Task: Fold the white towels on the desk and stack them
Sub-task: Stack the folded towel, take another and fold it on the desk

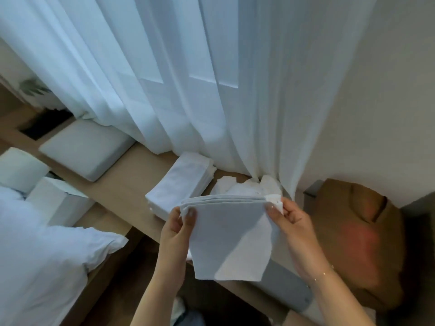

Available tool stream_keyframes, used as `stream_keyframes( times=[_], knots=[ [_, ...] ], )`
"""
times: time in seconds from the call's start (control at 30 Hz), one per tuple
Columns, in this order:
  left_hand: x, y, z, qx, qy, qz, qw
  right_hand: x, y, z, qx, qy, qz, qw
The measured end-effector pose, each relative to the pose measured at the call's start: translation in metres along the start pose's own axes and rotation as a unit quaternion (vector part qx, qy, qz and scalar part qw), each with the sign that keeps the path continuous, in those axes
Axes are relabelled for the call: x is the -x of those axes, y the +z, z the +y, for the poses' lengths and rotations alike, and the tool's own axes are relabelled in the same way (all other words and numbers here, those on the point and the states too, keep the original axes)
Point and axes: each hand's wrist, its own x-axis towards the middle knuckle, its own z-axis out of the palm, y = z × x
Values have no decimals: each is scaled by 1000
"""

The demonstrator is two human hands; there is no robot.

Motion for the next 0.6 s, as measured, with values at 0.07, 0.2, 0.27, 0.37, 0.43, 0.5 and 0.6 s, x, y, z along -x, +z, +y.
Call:
stream_keyframes(
  times=[0.07, 0.2, 0.27, 0.37, 0.43, 0.5, 0.6],
  knots=[
    [-18, -36, 0, 12, -2, 3, 1000, -19, 34, 12, 19, 5, 0, 1000],
    [-65, -124, 5, 19, -20, -13, 1000, -53, 121, 41, 51, 8, 12, 999],
    [-84, -167, 9, 7, -25, -25, 999, -65, 165, 55, 47, 16, 29, 998],
    [-116, -219, 19, -28, -28, -39, 998, -81, 220, 72, 50, 26, 54, 997],
    [-141, -246, 23, -40, -31, -46, 998, -94, 247, 83, 45, 41, 61, 996],
    [-165, -265, 26, -44, -36, -62, 996, -108, 266, 90, 33, 49, 71, 996],
    [-199, -282, 26, -45, -51, -75, 995, -134, 283, 98, 13, 56, 86, 995]
  ],
)
